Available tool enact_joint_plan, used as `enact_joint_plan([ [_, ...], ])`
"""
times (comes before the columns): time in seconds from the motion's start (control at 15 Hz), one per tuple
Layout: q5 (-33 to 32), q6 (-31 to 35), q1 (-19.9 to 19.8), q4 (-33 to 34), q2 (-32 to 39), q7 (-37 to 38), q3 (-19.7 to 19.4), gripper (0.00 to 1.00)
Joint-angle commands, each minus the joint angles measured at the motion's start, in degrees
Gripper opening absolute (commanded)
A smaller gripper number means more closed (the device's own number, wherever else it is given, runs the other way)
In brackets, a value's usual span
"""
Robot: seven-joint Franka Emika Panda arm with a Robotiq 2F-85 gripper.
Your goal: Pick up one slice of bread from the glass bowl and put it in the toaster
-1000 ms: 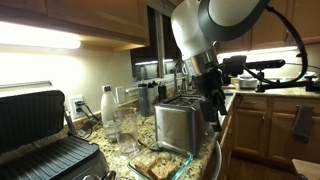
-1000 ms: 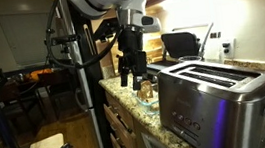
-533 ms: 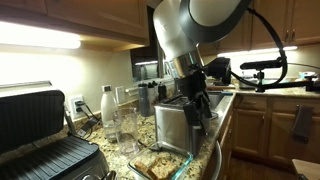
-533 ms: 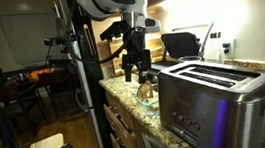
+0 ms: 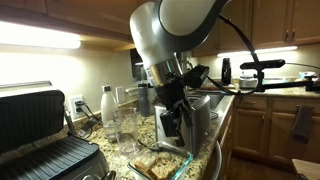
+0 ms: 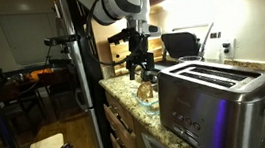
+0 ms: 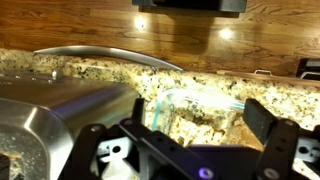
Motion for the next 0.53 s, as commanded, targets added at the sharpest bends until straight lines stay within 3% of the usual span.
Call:
enact_joint_plan([
  [0.0, 1.6, 0.8, 1.7, 4.1, 4.5, 2.3, 0.1, 1.00],
  [0.47, 4.0, 1.7, 3.9, 10.7, 11.9, 4.4, 0.3, 1.00],
])
